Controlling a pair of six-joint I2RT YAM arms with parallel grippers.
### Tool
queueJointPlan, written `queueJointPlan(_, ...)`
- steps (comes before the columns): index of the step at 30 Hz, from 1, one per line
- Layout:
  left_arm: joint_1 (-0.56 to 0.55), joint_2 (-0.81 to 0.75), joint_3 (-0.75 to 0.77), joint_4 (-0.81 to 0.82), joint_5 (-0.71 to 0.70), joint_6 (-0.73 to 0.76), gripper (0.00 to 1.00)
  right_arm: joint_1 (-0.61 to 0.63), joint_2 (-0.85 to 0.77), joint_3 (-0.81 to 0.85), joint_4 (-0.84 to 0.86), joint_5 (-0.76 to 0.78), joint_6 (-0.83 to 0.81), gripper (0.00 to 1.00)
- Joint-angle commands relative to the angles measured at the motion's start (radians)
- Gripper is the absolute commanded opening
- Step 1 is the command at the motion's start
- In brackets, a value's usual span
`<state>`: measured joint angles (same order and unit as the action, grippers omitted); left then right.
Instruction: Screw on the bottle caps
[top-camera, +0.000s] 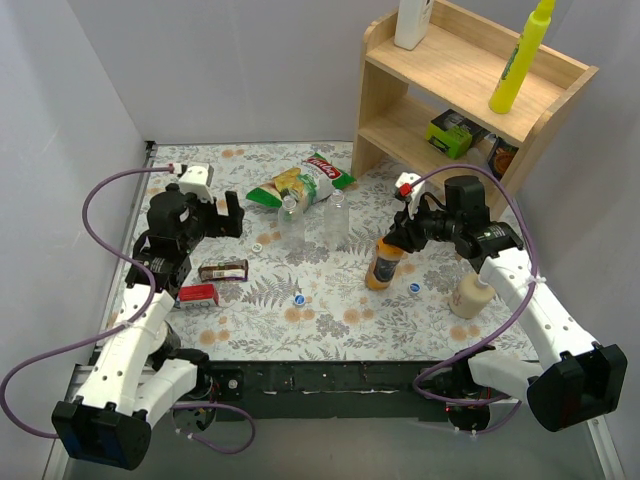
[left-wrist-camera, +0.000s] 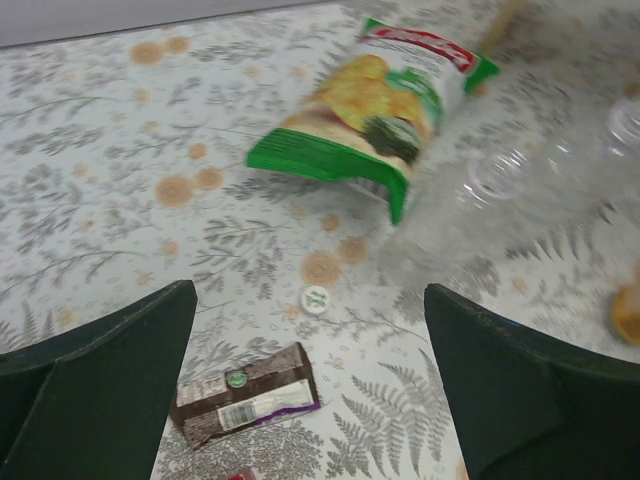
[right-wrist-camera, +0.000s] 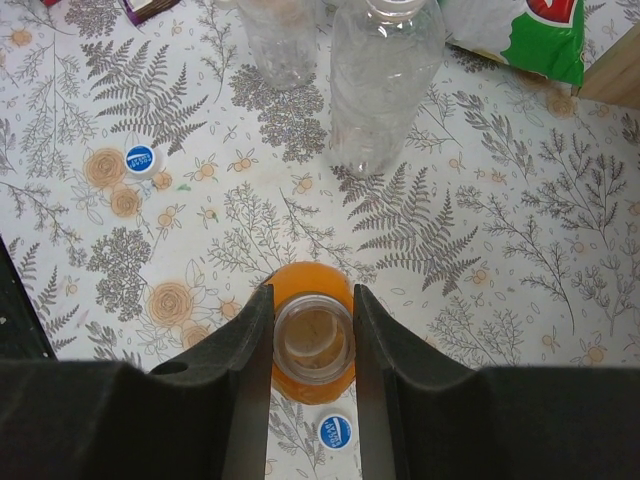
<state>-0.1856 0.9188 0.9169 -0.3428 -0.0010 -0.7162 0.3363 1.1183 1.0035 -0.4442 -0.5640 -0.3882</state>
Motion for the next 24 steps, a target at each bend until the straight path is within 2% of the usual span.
queueJointPlan(1,0.000,-0.055,-0.027,-0.073,0.396,0.147,0.98,0.007,-0.008,0.029,-0.013,-0.028,0.043,0.01)
queueJointPlan(7,0.000,-0.095,-0.090,-0.087,0.403,0.141,0.98,0.013,-0.005,0.044,-0.017,-0.022,0.035,0.01)
queueJointPlan(11,-0.005,-0.120,-0.104,-0.151,0.646,0.210,0.98,0.027,0.012,0.118,-0.039,-0.085,0.052,0.01)
queueJointPlan(16,-0.031,-0.069,-0.084,-0.182,0.835,0.239,0.98,0.062,0.072,0.262,-0.025,-0.244,0.138,0.01)
queueJointPlan(20,-0.124,0.049,0.002,-0.225,0.851,0.290,0.98,0.116,0.130,0.377,-0.018,-0.270,0.160,0.01)
queueJointPlan(24,-0.238,0.139,0.056,-0.191,0.817,0.310,0.98,0.150,0.176,0.457,0.013,-0.278,0.187,0.01)
